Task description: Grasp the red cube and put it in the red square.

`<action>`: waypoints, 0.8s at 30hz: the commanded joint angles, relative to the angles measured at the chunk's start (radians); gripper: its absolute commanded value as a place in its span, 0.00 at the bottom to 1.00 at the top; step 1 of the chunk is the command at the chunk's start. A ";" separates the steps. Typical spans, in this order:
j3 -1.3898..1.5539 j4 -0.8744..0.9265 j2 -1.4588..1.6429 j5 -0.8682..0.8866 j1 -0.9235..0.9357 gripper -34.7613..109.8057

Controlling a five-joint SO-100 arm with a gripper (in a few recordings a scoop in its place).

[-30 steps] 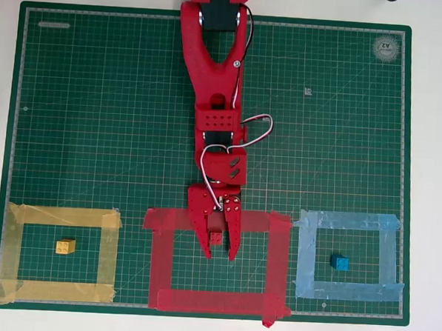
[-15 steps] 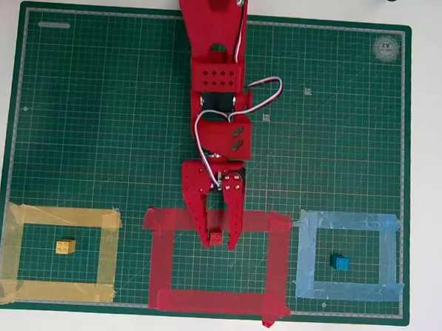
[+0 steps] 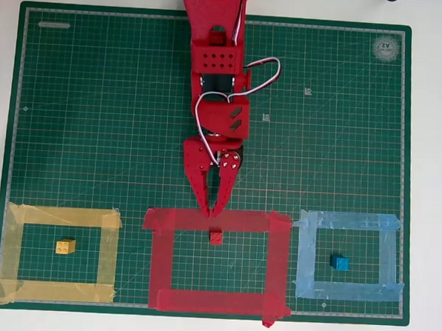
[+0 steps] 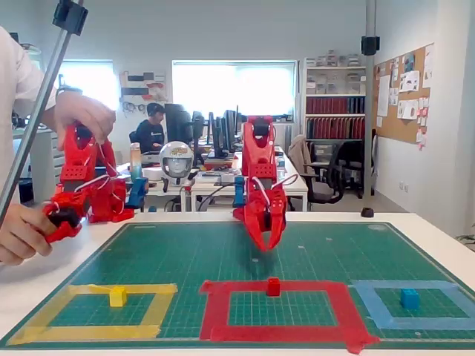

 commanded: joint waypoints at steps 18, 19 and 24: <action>-0.230 -0.012 -0.207 -0.023 0.003 0.23; -0.238 -0.012 -0.215 -0.028 0.002 0.23; -0.268 -0.012 -0.239 -0.029 -0.002 0.23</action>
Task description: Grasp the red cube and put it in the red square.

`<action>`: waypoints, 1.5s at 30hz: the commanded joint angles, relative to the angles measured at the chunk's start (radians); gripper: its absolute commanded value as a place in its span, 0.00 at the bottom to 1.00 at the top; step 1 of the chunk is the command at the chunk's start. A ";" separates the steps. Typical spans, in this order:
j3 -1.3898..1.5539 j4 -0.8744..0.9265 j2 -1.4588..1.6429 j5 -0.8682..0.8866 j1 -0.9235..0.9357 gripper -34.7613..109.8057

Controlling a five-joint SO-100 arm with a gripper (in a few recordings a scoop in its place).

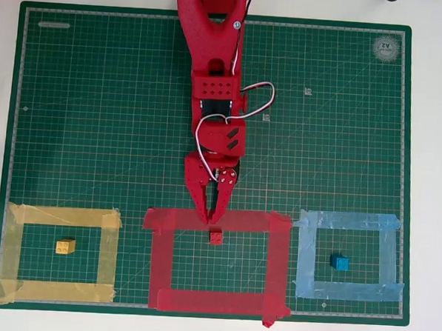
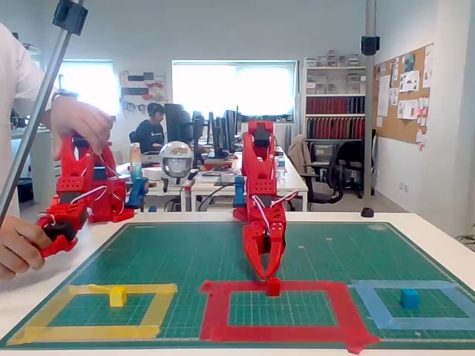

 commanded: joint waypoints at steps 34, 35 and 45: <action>-0.268 -0.012 -0.143 -0.023 -0.034 0.23; -0.276 -0.012 -0.149 -0.023 -0.034 0.23; -0.290 -0.012 -0.156 -0.023 -0.034 0.23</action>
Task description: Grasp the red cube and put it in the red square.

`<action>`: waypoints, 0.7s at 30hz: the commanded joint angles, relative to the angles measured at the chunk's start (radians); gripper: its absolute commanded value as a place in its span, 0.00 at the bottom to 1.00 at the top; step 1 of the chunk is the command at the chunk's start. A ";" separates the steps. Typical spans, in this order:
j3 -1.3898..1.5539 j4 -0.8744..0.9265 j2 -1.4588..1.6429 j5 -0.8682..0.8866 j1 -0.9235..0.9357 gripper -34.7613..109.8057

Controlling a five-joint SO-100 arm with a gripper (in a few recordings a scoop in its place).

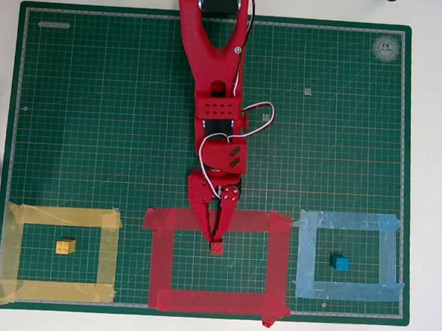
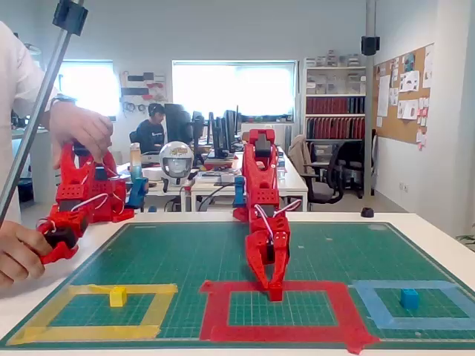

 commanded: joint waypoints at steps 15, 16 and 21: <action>0.960 0.179 1.252 -0.015 0.028 0.23; 1.046 0.181 1.341 -0.014 0.028 0.23; 1.378 0.291 1.746 -0.014 0.041 0.23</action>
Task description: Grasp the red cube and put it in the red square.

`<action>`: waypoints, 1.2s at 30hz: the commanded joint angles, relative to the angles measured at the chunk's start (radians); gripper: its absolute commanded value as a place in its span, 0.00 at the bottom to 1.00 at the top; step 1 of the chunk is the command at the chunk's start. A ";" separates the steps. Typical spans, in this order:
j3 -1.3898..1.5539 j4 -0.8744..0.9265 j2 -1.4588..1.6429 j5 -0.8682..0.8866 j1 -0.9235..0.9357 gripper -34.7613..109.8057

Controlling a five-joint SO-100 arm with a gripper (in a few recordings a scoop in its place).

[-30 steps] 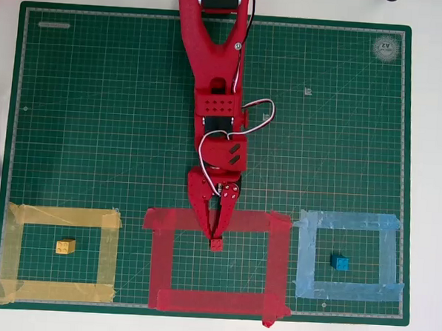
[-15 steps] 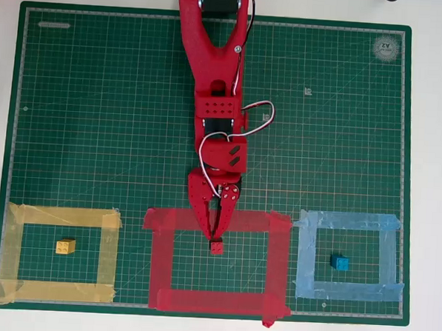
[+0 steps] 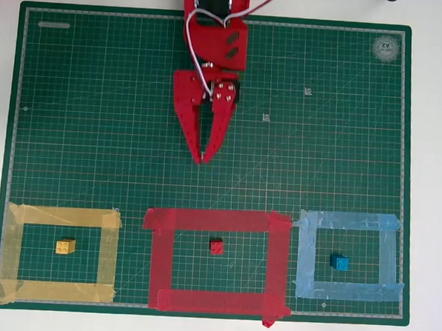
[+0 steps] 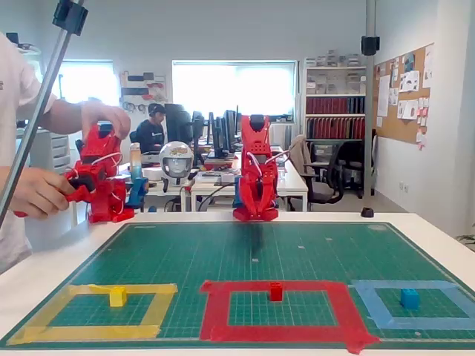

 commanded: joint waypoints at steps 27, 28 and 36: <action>0.287 1.460 1.012 -0.023 0.066 0.23; 0.287 1.497 1.026 -0.023 0.066 0.23; 0.287 1.605 1.109 -0.023 0.058 0.23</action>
